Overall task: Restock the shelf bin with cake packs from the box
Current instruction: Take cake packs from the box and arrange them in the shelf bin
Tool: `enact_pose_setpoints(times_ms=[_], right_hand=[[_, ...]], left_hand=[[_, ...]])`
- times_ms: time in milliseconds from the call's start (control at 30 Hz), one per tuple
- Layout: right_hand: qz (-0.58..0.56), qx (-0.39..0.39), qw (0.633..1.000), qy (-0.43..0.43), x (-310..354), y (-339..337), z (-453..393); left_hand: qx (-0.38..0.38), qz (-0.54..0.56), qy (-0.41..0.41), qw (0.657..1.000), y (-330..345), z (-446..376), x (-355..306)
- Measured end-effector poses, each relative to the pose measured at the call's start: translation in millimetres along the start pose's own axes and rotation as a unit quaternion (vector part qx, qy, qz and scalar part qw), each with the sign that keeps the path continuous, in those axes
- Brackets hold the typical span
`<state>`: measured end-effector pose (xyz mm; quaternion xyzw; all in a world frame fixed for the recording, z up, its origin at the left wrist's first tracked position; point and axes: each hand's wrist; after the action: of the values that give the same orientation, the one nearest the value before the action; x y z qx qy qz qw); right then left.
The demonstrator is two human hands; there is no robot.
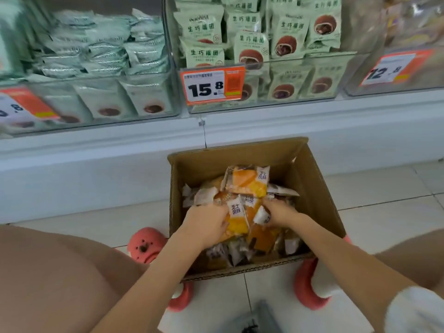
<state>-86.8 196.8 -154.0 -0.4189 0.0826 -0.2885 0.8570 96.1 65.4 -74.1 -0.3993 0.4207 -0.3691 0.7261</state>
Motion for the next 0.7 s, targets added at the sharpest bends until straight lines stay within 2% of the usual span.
enact_pose_setpoints(times_ms=[100,167,233,267,300,367,467,533,633,700], right_hand=[[0.032,0.015,0.999,-0.016,-7.0,-3.0,5.2],[0.042,-0.002,0.998,-0.051,-13.4,-0.9,12.1],[-0.042,-0.026,0.995,-0.092,-18.9,-1.1,23.4],[-0.111,-0.033,0.988,-0.104,-19.6,-6.1,31.1],[-0.184,-0.049,0.976,-0.107,-18.7,-14.1,39.5],[-0.315,-0.116,0.936,-0.106,-11.7,-34.8,58.1],[-0.449,-0.189,0.867,-0.100,7.6,-60.4,86.0],[-0.470,-0.232,0.848,-0.072,13.3,-60.4,94.9],[-0.526,-0.253,0.812,-0.021,21.3,-50.8,99.2],[-0.582,-0.244,0.776,0.014,27.3,-47.5,100.9]], left_hand=[[0.005,0.014,-0.002,1.000,0.2,0.3,2.1],[0.033,0.043,-0.023,0.998,1.4,1.8,2.5],[0.047,0.104,-0.062,0.992,-0.9,3.8,1.0],[0.051,0.171,-0.088,0.980,-3.0,3.9,1.0],[0.047,0.255,-0.111,0.960,-8.1,5.6,-1.4],[0.022,0.426,-0.136,0.894,-18.8,6.3,-4.1],[-0.001,0.630,-0.177,0.756,-34.9,11.6,-8.2],[0.021,0.692,-0.180,0.699,-36.1,16.7,-14.0],[-0.036,0.727,-0.194,0.658,-27.7,20.3,-26.3],[-0.060,0.756,-0.217,0.615,-23.5,22.3,-35.5]])
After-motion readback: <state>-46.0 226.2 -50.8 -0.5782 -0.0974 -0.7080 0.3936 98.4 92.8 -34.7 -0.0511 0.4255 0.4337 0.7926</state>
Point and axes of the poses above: each hand's wrist, its own z-axis away from the middle knuckle, its own y-axis out of the palm, x = y × z, and after that the axes turned 10 degrees about z, right-handed
